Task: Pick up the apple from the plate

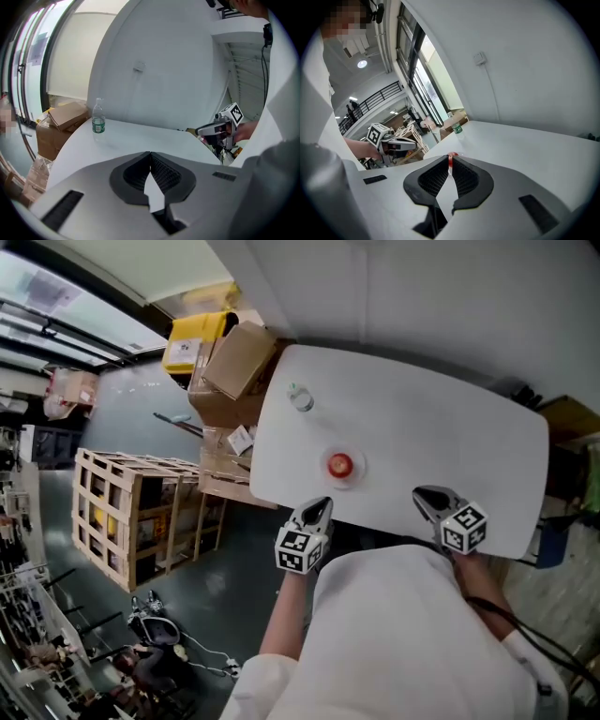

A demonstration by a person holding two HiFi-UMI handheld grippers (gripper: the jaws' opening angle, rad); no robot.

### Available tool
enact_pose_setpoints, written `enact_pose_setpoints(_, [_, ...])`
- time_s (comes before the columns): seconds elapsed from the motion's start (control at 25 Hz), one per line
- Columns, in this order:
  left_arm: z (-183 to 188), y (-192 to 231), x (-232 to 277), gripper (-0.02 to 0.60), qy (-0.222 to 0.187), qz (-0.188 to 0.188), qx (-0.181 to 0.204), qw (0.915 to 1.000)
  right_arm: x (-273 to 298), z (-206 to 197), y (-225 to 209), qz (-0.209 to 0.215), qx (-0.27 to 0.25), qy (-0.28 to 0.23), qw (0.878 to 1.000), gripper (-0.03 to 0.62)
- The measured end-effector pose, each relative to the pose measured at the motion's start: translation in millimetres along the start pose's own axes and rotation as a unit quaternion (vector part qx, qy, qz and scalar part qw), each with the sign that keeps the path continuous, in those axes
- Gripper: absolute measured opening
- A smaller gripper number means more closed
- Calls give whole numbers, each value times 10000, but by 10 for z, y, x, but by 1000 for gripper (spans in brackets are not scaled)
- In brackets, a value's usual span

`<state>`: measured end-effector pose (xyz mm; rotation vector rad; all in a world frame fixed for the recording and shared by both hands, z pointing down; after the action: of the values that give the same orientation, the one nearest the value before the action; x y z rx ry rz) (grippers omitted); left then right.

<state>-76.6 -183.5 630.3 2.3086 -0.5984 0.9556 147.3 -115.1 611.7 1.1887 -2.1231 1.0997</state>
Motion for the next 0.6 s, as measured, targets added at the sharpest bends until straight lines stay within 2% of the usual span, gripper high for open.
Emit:
enact_pose_setpoints(0.32, [65,183,243,28,379,-372,670,9963,55,-3,94,-391,400,-100,9984,46])
enact_pose_setpoints(0.6, [76,315,537,129,653,-526,1117,9902,29,-67,135,-693,632,-92,9955,46])
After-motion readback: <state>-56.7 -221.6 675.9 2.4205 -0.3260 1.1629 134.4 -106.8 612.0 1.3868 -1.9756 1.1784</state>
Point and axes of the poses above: the fingertips, and each gripper's own axes: x forward along the fingers, y to its left, z out of its top, the point moved 2 cm from there along -x, backward along the fingers, and after that the axes turned 15 degrees about y, right-handed, at the moved point
